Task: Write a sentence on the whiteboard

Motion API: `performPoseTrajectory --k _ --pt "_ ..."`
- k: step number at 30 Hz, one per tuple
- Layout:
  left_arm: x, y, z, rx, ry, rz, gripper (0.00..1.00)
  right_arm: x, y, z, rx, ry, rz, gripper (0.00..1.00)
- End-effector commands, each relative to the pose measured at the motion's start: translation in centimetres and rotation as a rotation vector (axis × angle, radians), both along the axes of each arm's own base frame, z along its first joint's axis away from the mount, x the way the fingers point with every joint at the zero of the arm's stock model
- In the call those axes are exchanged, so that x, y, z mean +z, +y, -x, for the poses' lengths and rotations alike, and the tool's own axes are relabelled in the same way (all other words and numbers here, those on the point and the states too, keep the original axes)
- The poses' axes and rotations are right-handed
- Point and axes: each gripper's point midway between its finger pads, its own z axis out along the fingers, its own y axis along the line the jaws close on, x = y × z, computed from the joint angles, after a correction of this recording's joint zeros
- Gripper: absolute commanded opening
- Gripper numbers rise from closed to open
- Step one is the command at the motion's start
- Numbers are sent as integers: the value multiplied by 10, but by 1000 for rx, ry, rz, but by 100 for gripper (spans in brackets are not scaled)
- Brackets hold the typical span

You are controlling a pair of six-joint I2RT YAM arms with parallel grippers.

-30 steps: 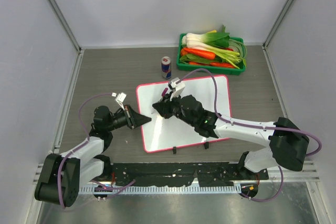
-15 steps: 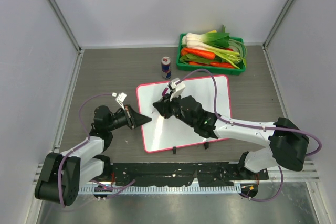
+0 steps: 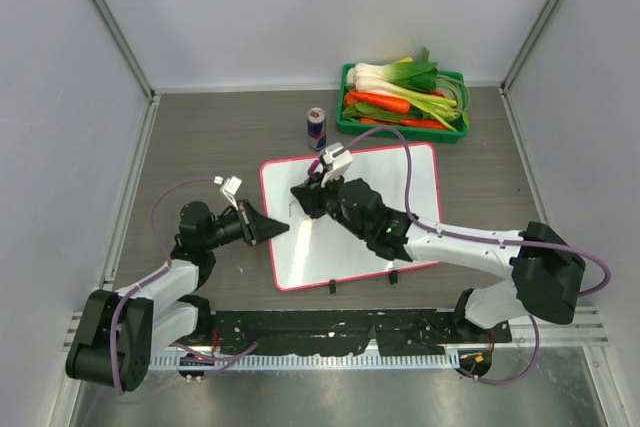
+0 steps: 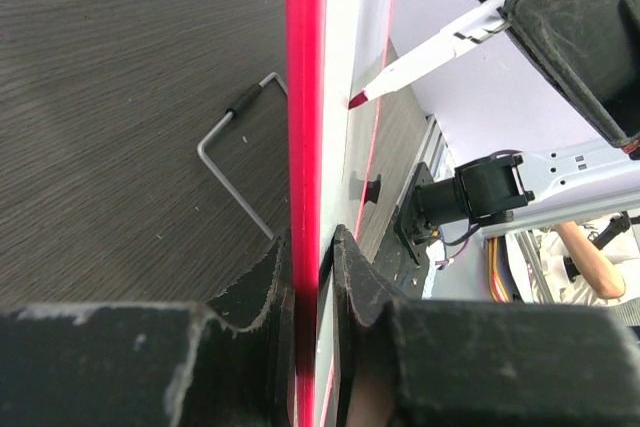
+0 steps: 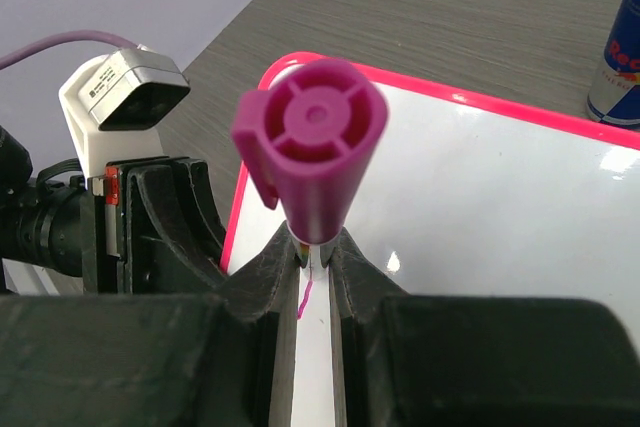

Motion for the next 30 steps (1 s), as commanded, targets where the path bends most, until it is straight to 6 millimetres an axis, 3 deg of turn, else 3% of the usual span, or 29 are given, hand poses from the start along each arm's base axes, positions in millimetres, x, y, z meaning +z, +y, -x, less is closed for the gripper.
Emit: performPoseTrajectory --k 1,13,30 --pt "-12 4 -7 42 -50 -62 0 16 -2 -15 -66 -50 14 1" --pt "-13 3 -7 38 -51 -64 0 19 -8 -19 -94 -71 62 1" --pt "-13 3 -7 38 -50 -66 0 -6 -9 -9 -44 -17 101 1"
